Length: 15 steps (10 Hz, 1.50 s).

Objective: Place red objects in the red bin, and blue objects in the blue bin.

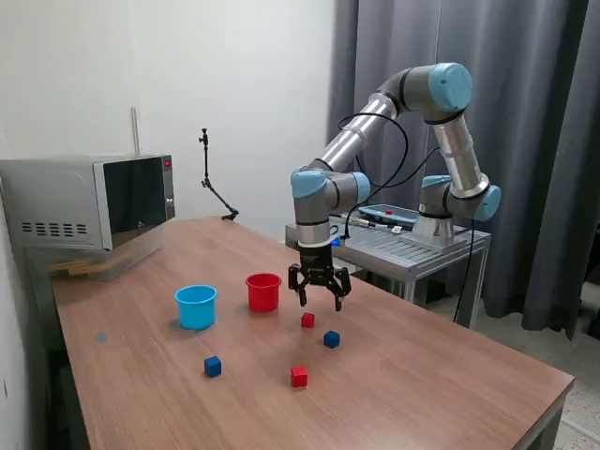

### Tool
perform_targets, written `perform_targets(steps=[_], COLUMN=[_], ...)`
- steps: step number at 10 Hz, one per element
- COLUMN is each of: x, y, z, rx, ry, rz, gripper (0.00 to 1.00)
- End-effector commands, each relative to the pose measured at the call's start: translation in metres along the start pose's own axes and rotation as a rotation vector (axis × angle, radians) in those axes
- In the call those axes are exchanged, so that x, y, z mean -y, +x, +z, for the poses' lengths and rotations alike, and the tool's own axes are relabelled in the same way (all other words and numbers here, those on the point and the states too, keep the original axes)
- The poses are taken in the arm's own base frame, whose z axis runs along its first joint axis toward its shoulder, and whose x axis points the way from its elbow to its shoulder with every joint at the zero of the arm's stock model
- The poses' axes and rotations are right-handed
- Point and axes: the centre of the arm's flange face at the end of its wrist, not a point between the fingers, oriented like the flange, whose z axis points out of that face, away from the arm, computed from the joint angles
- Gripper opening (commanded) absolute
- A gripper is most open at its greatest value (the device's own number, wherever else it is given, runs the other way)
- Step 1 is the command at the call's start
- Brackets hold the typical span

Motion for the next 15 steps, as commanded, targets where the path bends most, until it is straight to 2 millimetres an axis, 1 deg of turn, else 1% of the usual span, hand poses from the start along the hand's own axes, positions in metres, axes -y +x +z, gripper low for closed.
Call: perform_targets(steps=[1, 3, 4, 6, 8, 9, 10, 13, 15], x=[-0.003, -0.002, -0.006, -0.010, -0.012, -0.010, -0.010, -0.010, -0.012], y=[-0.015, -0.021, -0.023, -0.025, -0.028, -0.033, -0.034, -0.033, -0.026], z=[0.008, 0.020, 0.017, 0.023, 0.021, 0.021, 0.021, 0.021, 0.022], rx=[-0.004, -0.006, 0.000, -0.001, 0.003, 0.003, 0.003, 0.002, -0.001], ry=[0.004, 0.022, 0.011, 0.016, 0.009, 0.010, 0.010, 0.013, 0.017], rz=[-0.013, -0.012, -0.011, -0.008, -0.007, 0.002, 0.004, 0.001, -0.008], gripper=[1.00, 1.00, 1.00, 1.00, 1.00, 1.00, 1.00, 1.00, 1.00])
